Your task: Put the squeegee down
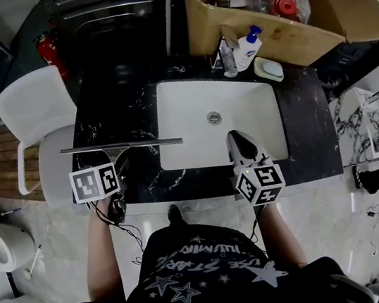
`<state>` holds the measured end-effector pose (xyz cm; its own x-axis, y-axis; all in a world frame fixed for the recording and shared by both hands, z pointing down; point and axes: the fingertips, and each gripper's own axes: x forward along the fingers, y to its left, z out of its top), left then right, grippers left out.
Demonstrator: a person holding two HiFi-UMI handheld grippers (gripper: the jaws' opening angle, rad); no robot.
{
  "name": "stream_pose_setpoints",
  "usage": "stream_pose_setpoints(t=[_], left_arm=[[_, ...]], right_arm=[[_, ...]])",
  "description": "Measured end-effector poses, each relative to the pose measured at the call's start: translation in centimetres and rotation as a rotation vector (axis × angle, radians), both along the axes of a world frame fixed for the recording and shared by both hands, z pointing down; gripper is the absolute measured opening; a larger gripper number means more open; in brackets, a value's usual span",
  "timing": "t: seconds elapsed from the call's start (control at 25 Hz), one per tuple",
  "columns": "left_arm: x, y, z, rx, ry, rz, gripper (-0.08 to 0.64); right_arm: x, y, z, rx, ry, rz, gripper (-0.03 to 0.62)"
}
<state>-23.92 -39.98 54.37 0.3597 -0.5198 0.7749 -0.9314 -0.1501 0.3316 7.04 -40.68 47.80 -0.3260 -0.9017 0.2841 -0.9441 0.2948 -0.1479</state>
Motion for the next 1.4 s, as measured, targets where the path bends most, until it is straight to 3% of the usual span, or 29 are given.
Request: stream_pose_setpoints(t=[0.24,0.64,0.96,1.12,1.4], left_arm=[[0.1,0.6,-1.5,0.051,-0.010,-0.015,0.279],[0.2,4.1,-5.4,0.154,-0.022,-0.076,0.281],[2.7,8.6,-8.9,0.258,0.029,-0.084,0.277],[3.3,10.8,-10.6,0.334,0.016,-0.107,0.211],[4.9,15.3,-11.1,0.378,-0.013,-0.132,0.124]], right_arm=[[1.0,1.2,-0.9,0.016,0.004,0.005,0.055],[1.9,4.5,-2.4,0.052,0.003,-0.025,0.055],[2.2,8.3,-3.5,0.074,0.011,-0.084,0.055],[2.4,10.5,-3.5,0.076,0.014,-0.106,0.055],[3.1,14.3,-3.5,0.080,0.009,-0.140,0.055]])
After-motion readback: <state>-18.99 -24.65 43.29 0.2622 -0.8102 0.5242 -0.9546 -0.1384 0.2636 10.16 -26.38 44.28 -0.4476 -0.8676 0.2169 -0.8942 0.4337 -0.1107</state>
